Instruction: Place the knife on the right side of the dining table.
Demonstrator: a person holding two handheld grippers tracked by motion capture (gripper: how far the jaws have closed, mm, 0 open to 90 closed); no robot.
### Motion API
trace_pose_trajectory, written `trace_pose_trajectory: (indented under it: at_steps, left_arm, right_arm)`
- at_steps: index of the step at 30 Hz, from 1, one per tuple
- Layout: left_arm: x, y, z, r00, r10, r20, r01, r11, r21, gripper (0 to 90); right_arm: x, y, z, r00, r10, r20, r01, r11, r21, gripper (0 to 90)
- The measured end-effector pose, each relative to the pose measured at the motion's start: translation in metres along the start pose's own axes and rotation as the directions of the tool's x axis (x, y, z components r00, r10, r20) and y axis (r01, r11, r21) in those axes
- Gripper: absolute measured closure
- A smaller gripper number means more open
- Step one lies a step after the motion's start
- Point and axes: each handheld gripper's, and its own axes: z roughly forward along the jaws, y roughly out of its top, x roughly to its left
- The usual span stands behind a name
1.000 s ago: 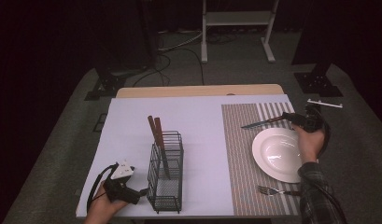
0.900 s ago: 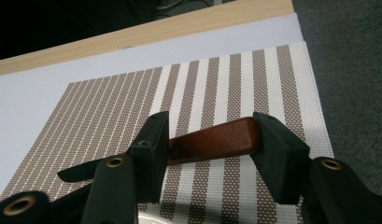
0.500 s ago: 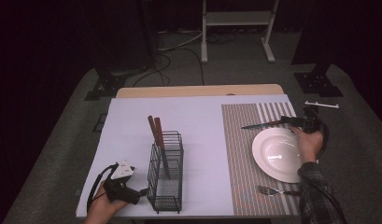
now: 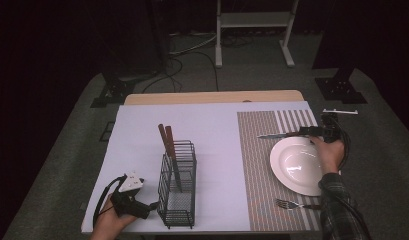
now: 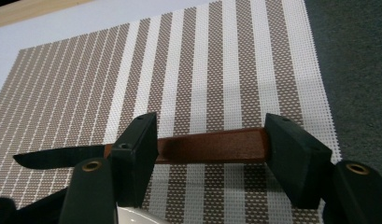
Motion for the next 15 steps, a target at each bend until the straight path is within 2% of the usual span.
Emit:
trace_pose_trajectory:
  at_steps: [9, 15]
  left_arm:
    - [-0.0002, -0.0001, 0.0000, 1.0000, 0.000, -0.001, 0.000, 1.0000, -0.002, 0.0]
    - [-0.0001, -0.0001, 0.0000, 1.0000, -0.001, -0.001, 0.001, 1.0000, -0.002, 0.0]
  right_arm:
    - [0.0026, 0.0002, 0.0023, 0.9990, -0.010, 0.043, 0.009, 1.000, 0.020, 31.9]
    - [0.0039, 0.0007, -0.0006, 0.9975, -0.009, 0.070, 0.008, 1.000, 0.004, 27.4]
